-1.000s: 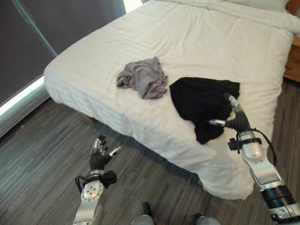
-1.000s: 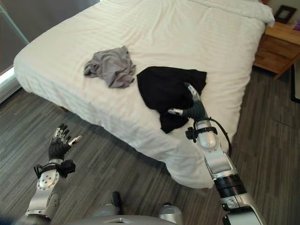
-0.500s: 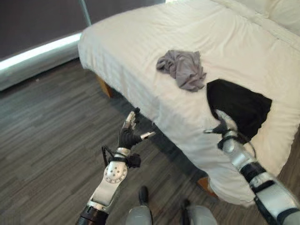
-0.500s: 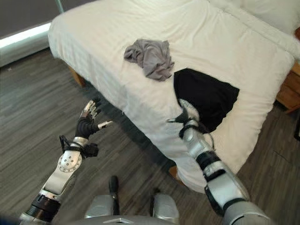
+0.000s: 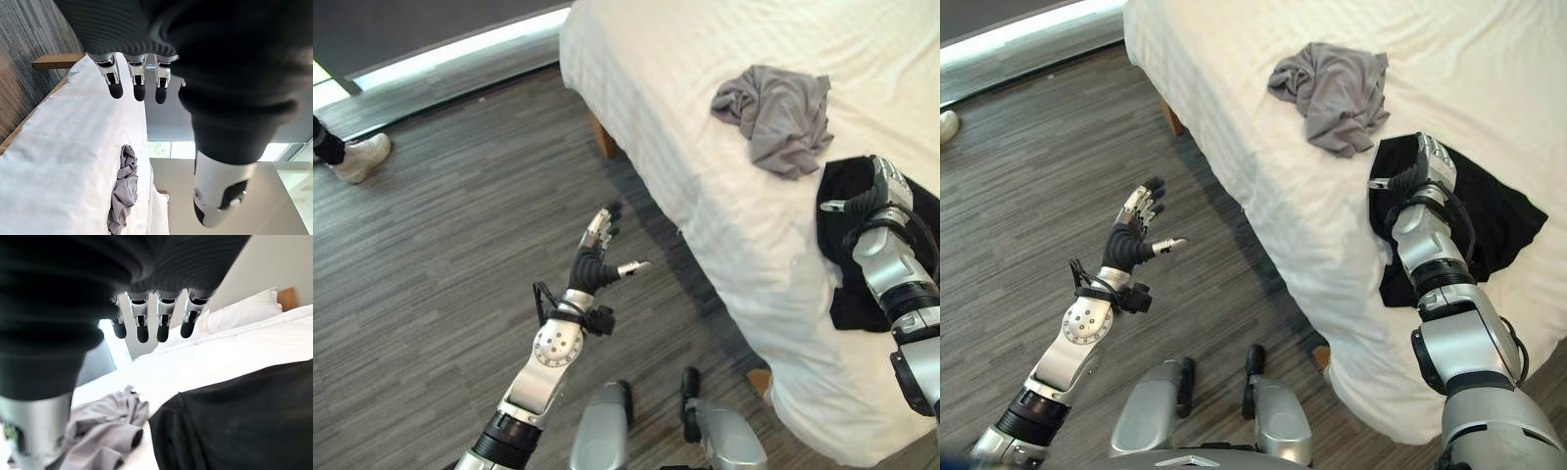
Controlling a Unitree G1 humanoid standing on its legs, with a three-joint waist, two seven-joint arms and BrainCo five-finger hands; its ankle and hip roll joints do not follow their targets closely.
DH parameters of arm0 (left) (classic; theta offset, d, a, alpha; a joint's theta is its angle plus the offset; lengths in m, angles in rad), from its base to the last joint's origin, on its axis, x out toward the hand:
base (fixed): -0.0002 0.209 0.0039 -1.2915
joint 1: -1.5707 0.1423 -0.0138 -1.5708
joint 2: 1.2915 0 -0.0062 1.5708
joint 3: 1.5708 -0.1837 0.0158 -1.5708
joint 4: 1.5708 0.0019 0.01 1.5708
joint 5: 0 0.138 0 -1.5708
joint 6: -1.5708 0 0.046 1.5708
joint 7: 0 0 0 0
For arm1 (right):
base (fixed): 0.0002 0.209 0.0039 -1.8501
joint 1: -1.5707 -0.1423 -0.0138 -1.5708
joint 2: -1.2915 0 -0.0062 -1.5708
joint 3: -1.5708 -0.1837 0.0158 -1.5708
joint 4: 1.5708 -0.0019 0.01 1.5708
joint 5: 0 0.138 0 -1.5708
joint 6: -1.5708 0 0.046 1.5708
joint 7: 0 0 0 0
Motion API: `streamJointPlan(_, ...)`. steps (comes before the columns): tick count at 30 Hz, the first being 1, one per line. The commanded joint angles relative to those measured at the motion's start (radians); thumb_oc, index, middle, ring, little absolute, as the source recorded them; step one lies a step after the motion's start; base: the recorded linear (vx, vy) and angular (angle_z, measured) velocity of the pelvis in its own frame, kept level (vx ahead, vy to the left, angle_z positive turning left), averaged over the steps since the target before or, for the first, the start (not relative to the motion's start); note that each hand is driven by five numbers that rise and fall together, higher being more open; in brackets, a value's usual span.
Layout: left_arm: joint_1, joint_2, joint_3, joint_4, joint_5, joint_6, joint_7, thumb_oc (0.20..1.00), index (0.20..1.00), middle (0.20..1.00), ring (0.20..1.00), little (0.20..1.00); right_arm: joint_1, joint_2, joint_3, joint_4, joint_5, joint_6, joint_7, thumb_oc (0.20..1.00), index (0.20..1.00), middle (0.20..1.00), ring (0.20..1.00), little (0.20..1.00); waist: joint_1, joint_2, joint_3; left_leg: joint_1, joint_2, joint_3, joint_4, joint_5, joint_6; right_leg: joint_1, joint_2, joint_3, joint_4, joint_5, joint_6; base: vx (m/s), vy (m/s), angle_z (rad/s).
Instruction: Pick up bed clothes into laundry basket.
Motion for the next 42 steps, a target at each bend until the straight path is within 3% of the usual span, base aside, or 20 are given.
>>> streamJointPlan(1,0.068,0.026,-0.002,-0.073,0.023,-0.033,-0.038,1.000,1.000,1.000,1.000,1.000,0.047,-0.064,0.030,-0.021,-0.024,-0.014,-0.043,1.000,1.000,1.000,1.000,1.000,-0.015,-0.016,-0.061,-0.006,0.074,-0.016,-0.207,-0.122,0.018,0.076,0.000,0.037,-0.175,0.004,0.098,0.36,0.200,-0.24)
streamJointPlan(2,0.081,0.056,0.009,-0.035,0.040,-0.022,-0.037,1.000,1.000,1.000,1.000,1.000,0.050,-0.083,0.038,-0.004,-0.022,-0.017,-0.024,1.000,1.000,1.000,1.000,1.000,-0.021,0.015,-0.081,0.052,0.087,-0.031,-0.368,-0.128,0.026,0.073,0.025,0.044,-0.175,-0.025,0.112,0.37,0.198,0.00)
streamJointPlan(3,0.078,0.061,-0.001,-0.022,0.029,-0.029,-0.055,1.000,1.000,1.000,1.000,1.000,0.081,-0.102,0.016,0.000,-0.011,-0.020,0.011,1.000,1.000,1.000,1.000,1.000,-0.041,0.036,-0.094,0.154,0.088,0.001,-0.498,-0.104,0.029,0.081,0.030,0.046,-0.172,-0.039,0.109,0.30,0.145,-0.10)
streamJointPlan(8,0.056,0.068,-0.009,-0.046,0.033,-0.028,-0.066,1.000,1.000,1.000,1.000,1.000,-0.032,-0.147,0.064,0.040,-0.038,0.005,0.019,1.000,1.000,1.000,1.000,1.000,-0.061,0.036,-0.101,0.200,0.052,0.065,-0.525,-0.112,0.037,0.070,-0.001,0.056,-0.171,-0.007,0.116,0.06,0.095,-0.31)
streamJointPlan(10,0.057,0.083,0.009,-0.033,0.060,-0.039,-0.056,1.000,1.000,1.000,1.000,1.000,-0.101,-0.126,0.101,0.048,-0.078,0.002,0.029,1.000,1.000,1.000,1.000,1.000,-0.065,0.049,-0.112,0.253,0.053,0.171,-0.587,-0.133,0.050,0.048,-0.031,0.076,-0.174,0.027,0.160,-0.02,0.166,-0.91)
streamJointPlan(11,0.034,0.113,0.026,-0.019,0.049,-0.049,-0.039,1.000,1.000,1.000,1.000,1.000,-0.184,-0.117,0.136,0.060,-0.081,0.004,0.028,1.000,1.000,1.000,1.000,1.000,-0.049,0.045,-0.090,0.266,0.074,0.259,-0.608,-0.132,0.039,-0.031,-0.051,-0.006,-0.136,0.085,0.183,-0.17,0.007,-1.51)
streamJointPlan(12,0.015,0.126,0.025,-0.013,0.051,-0.053,-0.033,1.000,1.000,1.000,1.000,1.000,-0.212,-0.127,0.142,0.066,-0.074,0.004,0.029,1.000,1.000,1.000,1.000,1.000,-0.049,0.041,-0.084,0.266,0.082,0.280,-0.614,-0.130,0.036,-0.073,-0.050,-0.044,-0.118,0.093,0.183,-0.16,-0.083,-1.86)
streamJointPlan(14,-0.050,0.146,0.034,0.097,0.015,-0.072,-0.003,1.000,1.000,1.000,1.000,1.000,-0.249,-0.139,0.149,0.057,-0.056,0.004,0.022,1.000,1.000,1.000,1.000,1.000,-0.056,0.036,-0.064,0.253,0.087,0.287,-0.586,-0.133,0.029,-0.113,-0.044,-0.050,-0.116,0.089,0.176,0.00,-0.072,-1.21)
streamJointPlan(17,-0.140,0.090,-0.046,0.128,0.063,-0.066,0.049,1.000,1.000,1.000,1.000,1.000,-0.312,-0.124,0.162,0.187,-0.041,0.049,-0.004,1.000,1.000,1.000,1.000,1.000,-0.045,0.038,-0.032,0.218,0.091,0.270,-0.564,-0.123,0.025,-0.144,-0.050,-0.068,-0.124,0.099,0.170,-0.01,-0.096,-0.26)
streamJointPlan(20,-0.181,0.065,-0.076,0.153,0.071,-0.074,0.051,1.000,1.000,1.000,1.000,1.000,-0.369,-0.143,0.189,0.265,-0.018,0.035,-0.003,1.000,1.000,1.000,1.000,1.000,-0.049,0.050,-0.011,0.180,0.094,0.254,-0.569,-0.098,0.014,-0.170,-0.050,-0.082,-0.132,0.104,0.174,-0.02,-0.116,0.20)
streamJointPlan(26,-0.227,0.034,-0.116,0.174,0.093,-0.075,0.067,1.000,1.000,1.000,1.000,1.000,-0.443,-0.190,0.238,0.323,0.002,0.028,-0.009,1.000,1.000,1.000,1.000,1.000,-0.054,0.098,0.022,0.123,0.099,0.251,-0.590,-0.058,-0.002,-0.212,-0.053,-0.101,-0.147,0.109,0.182,-0.04,-0.061,0.11)
streamJointPlan(29,-0.271,0.026,-0.132,0.180,0.071,-0.086,0.075,1.000,1.000,1.000,1.000,1.000,-0.503,-0.233,0.286,0.315,0.005,0.018,-0.022,1.000,1.000,1.000,1.000,1.000,-0.053,0.143,0.049,0.073,0.095,0.242,-0.590,-0.045,-0.010,-0.256,-0.055,-0.096,-0.144,0.108,0.188,-0.08,-0.050,0.00)
streamJointPlan(30,-0.290,0.020,-0.132,0.186,0.065,-0.087,0.075,1.000,1.000,1.000,1.000,1.000,-0.517,-0.235,0.293,0.314,0.014,0.014,-0.018,0.235,0.235,0.235,0.235,0.235,-0.052,0.154,0.055,0.058,0.092,0.243,-0.586,-0.040,-0.012,-0.266,-0.058,-0.096,-0.144,0.108,0.188,-0.08,-0.033,0.02)
streamJointPlan(32,-0.309,0.008,-0.138,0.201,0.064,-0.086,0.082,1.000,1.000,1.000,1.000,1.000,-0.528,-0.229,0.299,0.318,0.024,0.010,-0.011,0.200,0.200,0.200,0.200,0.200,-0.055,0.164,0.058,0.047,0.090,0.247,-0.589,-0.031,-0.012,-0.282,-0.063,-0.098,-0.140,0.114,0.188,-0.05,-0.030,0.04)
streamJointPlan(33,-0.330,-0.008,-0.152,0.227,0.073,-0.080,0.084,1.000,1.000,1.000,1.000,1.000,-0.554,-0.210,0.322,0.337,0.043,0.009,0.017,0.200,0.200,0.200,0.200,0.200,-0.064,0.184,0.058,0.039,0.093,0.243,-0.589,-0.030,-0.016,-0.296,-0.065,-0.099,-0.132,0.106,0.189,-0.04,-0.037,0.02)
streamJointPlan(37,-0.369,-0.011,-0.152,0.239,0.076,-0.083,0.085,1.000,1.000,1.000,1.000,1.000,-0.546,-0.173,0.308,0.320,0.102,-0.006,0.035,0.200,0.200,0.200,0.200,0.200,-0.079,0.192,0.051,0.046,0.101,0.248,-0.575,-0.032,-0.021,-0.285,-0.063,-0.092,-0.129,0.101,0.184,-0.01,-0.009,0.00)
streamJointPlan(42,-0.515,0.042,-0.065,0.200,0.236,-0.078,0.190,1.000,1.000,1.000,1.000,1.000,-0.202,-0.032,0.092,0.099,0.230,-0.068,-0.009,0.200,0.200,0.200,0.200,0.200,-0.141,0.175,0.001,0.164,0.115,0.282,-0.555,-0.082,-0.021,-0.185,-0.053,-0.078,-0.135,0.086,0.171,0.06,0.004,0.00)
